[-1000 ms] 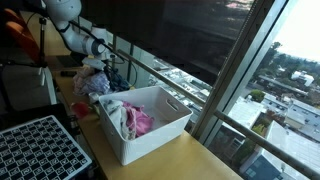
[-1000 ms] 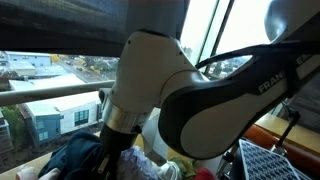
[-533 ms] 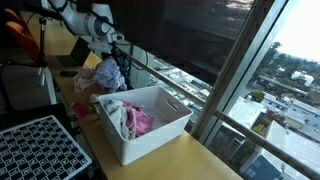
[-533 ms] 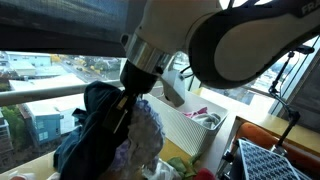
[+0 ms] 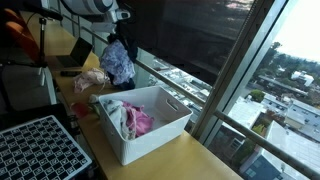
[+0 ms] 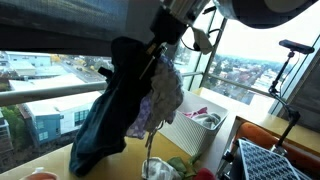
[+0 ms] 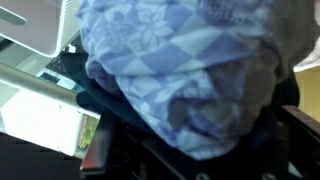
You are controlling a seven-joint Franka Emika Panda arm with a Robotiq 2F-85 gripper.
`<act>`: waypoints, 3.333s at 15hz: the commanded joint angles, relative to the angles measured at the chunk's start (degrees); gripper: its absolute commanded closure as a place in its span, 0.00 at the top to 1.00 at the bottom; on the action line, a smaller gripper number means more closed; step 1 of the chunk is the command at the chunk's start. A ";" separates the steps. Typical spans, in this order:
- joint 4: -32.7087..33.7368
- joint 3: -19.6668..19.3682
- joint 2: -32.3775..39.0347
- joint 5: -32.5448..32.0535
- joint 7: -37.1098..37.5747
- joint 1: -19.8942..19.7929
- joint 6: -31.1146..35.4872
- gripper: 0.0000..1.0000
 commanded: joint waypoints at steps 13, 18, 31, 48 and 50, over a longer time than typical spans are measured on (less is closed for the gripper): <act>-19.00 -1.00 -25.57 2.58 -1.70 -19.73 0.46 0.04; -23.42 -1.95 -25.26 4.07 -2.87 -22.69 3.36 0.04; -21.97 -5.91 -35.51 5.25 -11.31 -26.77 -1.52 0.04; -21.45 -4.38 -18.29 8.53 -13.07 -23.45 5.80 0.04; -20.90 -3.98 -14.95 9.91 -13.67 -22.83 7.26 0.04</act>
